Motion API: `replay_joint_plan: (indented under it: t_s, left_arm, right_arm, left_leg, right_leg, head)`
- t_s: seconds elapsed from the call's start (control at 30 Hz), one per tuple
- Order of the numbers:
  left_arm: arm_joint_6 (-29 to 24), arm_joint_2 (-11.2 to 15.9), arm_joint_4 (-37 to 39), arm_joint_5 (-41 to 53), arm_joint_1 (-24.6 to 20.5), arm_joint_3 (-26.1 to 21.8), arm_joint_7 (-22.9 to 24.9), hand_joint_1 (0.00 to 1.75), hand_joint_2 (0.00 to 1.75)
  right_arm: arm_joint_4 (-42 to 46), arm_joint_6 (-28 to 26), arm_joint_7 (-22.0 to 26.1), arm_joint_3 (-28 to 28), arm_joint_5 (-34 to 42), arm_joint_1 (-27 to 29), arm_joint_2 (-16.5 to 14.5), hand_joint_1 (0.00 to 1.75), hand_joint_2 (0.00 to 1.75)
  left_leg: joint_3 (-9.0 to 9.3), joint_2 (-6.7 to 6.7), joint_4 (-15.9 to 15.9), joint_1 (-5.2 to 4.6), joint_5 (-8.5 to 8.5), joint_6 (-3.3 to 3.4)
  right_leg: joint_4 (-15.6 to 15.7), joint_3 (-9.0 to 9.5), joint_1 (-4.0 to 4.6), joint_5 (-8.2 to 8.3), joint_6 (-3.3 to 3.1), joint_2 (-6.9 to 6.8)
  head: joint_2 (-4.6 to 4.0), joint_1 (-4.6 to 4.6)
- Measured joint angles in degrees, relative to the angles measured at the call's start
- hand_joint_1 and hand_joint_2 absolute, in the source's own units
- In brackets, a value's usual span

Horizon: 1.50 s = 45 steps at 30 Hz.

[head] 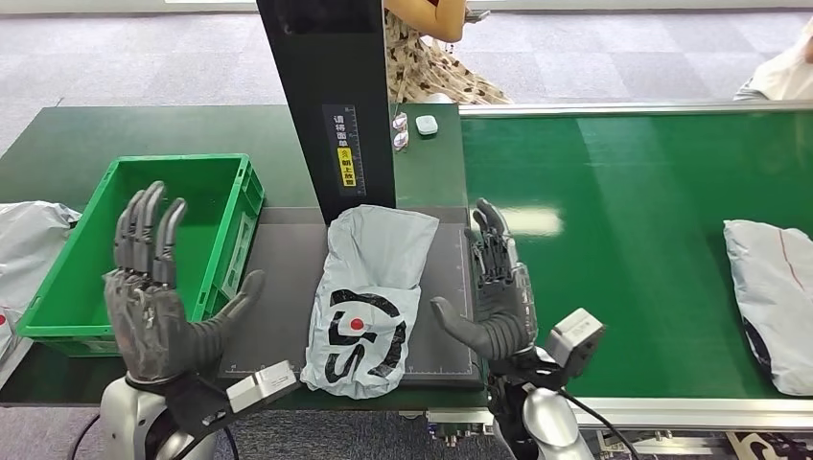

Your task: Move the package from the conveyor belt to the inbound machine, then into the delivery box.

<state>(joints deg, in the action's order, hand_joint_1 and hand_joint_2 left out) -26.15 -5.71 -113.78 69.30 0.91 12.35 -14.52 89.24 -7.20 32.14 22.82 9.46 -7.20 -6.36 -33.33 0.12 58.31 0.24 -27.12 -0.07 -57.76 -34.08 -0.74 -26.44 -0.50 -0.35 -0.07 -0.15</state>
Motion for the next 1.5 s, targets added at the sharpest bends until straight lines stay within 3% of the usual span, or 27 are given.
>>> replay_joint_plan:
  t_s: [0.3, 0.67, 0.87, 1.23, 1.5]
  left_arm:
    - [13.55, 9.13, 14.27, -5.61, -12.38, 8.89, -0.32, 0.00, 1.75]
    - [21.37, 14.68, 27.75, -12.43, -23.71, 17.03, -1.97, 0.00, 1.75]
    - [24.23, 19.07, 31.08, -14.97, -24.81, 20.20, -1.40, 0.00, 1.75]
    - [30.50, 29.71, 31.41, -18.78, -23.62, 21.55, 0.88, 0.00, 1.75]
    - [33.11, 32.12, 31.90, -19.27, -24.15, 23.50, -0.58, 0.00, 1.75]
  right_arm:
    - [10.44, -2.51, 1.37, -2.91, 3.09, 4.06, 0.00, 0.00, 1.75]
    - [15.42, -2.50, 1.56, -4.33, 2.76, 8.36, 0.00, 0.00, 1.75]
    - [16.54, -2.22, 1.58, -4.92, 2.99, 9.62, 0.00, 0.00, 1.75]
    - [16.97, -2.26, 1.59, -5.43, 4.16, 10.62, -0.01, 0.00, 1.75]
    - [16.90, -2.99, 1.55, -5.33, 4.19, 10.56, -0.41, 0.00, 1.75]
  left_leg:
    - [0.00, -0.01, 0.00, 0.00, 0.04, -0.06]
    - [-0.02, 0.01, 0.00, 0.01, 0.04, -0.06]
    - [-0.03, 0.06, -0.01, 0.02, 0.03, -0.06]
    - [-0.04, 0.07, -0.02, 0.05, 0.04, -0.07]
    - [-0.05, 0.06, -0.02, 0.03, 0.04, -0.07]
  right_leg:
    - [-0.02, -0.02, 0.00, 0.00, 0.00, 0.01]
    - [-0.03, -0.02, 0.00, 0.00, 0.00, 0.02]
    - [-0.04, -0.03, 0.01, 0.00, -0.01, 0.10]
    - [-0.07, -0.04, 0.03, -0.01, -0.01, 0.12]
    - [-0.06, -0.03, 0.01, -0.01, -0.01, 0.10]
  head:
    - [0.00, -0.01]
    - [0.00, 0.01]
    - [0.00, 0.01]
    - [0.00, 0.00]
    - [0.00, 0.01]
